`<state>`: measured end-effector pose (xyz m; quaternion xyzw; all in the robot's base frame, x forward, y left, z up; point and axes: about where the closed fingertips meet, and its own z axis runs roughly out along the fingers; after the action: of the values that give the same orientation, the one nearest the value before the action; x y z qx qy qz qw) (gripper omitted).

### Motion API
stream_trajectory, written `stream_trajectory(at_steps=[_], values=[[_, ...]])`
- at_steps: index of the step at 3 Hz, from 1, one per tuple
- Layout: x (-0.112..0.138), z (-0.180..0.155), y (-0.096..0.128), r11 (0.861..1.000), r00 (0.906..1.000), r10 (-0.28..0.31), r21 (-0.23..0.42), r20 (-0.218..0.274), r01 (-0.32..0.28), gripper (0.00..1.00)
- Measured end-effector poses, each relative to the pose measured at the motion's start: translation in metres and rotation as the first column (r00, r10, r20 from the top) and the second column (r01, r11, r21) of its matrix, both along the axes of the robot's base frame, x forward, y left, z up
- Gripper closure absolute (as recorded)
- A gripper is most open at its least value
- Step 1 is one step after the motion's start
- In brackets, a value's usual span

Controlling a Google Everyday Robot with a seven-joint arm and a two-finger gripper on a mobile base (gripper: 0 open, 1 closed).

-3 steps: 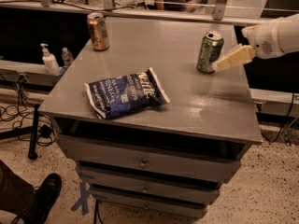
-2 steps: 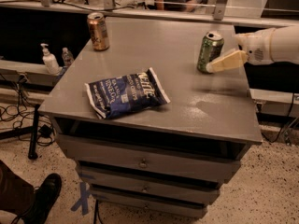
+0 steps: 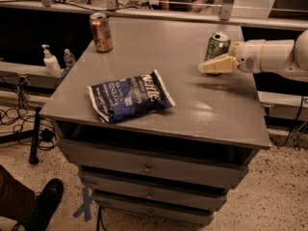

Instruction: Move green can near orange can

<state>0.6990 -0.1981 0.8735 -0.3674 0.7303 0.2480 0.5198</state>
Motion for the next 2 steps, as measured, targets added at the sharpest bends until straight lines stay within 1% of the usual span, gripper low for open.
stream_trajectory(at_steps=[1,2], values=[[0.0035,-0.0016,0.0086,0.999,0.9999,0.016,0.033,0.006,-0.016,0.41],[0.0065,0.0027,0.0154,0.998,0.9993,0.029,0.048,0.022,-0.030,0.63]])
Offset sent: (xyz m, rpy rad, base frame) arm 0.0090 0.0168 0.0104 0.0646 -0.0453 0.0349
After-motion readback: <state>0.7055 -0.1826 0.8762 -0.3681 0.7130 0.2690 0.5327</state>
